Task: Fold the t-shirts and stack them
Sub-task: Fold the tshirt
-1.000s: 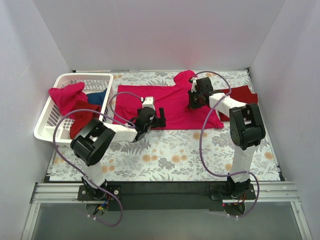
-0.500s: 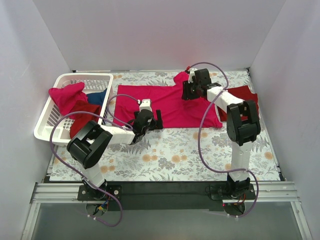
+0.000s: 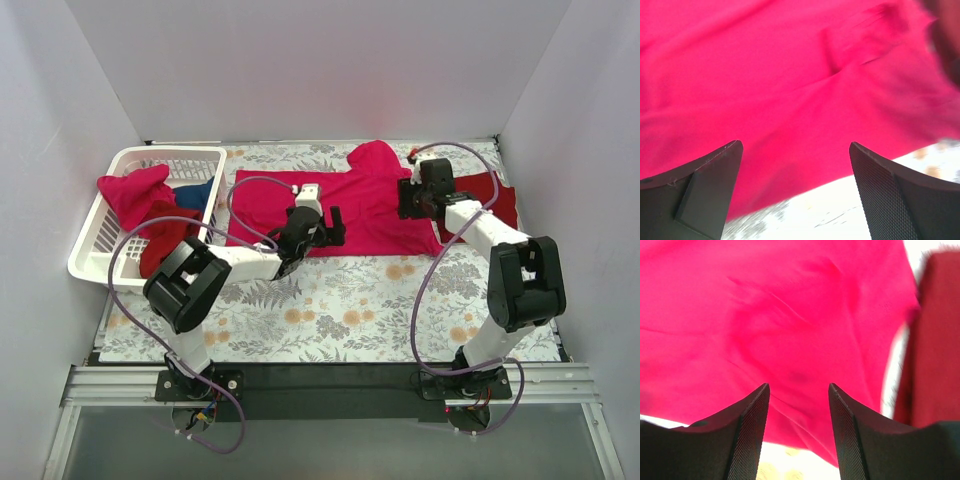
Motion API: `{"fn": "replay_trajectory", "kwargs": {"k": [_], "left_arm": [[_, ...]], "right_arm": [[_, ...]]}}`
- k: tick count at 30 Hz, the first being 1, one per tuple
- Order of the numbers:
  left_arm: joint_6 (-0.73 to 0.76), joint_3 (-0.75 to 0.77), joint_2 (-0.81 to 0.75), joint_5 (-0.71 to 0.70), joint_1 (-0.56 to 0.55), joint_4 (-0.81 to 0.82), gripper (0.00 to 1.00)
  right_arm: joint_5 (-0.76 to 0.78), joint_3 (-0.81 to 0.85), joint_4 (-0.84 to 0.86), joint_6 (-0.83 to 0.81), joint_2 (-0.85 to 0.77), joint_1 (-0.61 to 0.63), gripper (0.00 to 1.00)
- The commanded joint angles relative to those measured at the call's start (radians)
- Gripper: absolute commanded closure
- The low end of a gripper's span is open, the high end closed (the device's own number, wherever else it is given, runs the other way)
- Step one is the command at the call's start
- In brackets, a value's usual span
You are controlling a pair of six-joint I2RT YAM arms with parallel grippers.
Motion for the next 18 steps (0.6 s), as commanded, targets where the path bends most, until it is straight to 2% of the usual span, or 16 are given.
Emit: {"fn": "replay_trajectory", "kwargs": {"k": [1, 9, 18], "left_arm": [[0.036, 0.108, 0.033, 0.063, -0.034, 0.042, 0.19], [0.033, 0.252, 0.197, 0.192, -0.069, 0.088, 0.19], [0.062, 0.270, 0.308, 0.151, -0.069, 0.088, 0.19]], "right_arm": [[0.056, -0.110, 0.010, 0.027, -0.052, -0.050, 0.54], [0.123, -0.263, 0.005, 0.039, -0.199, -0.082, 0.53], [0.155, -0.408, 0.005, 0.038, -0.370, -0.126, 0.52]]}}
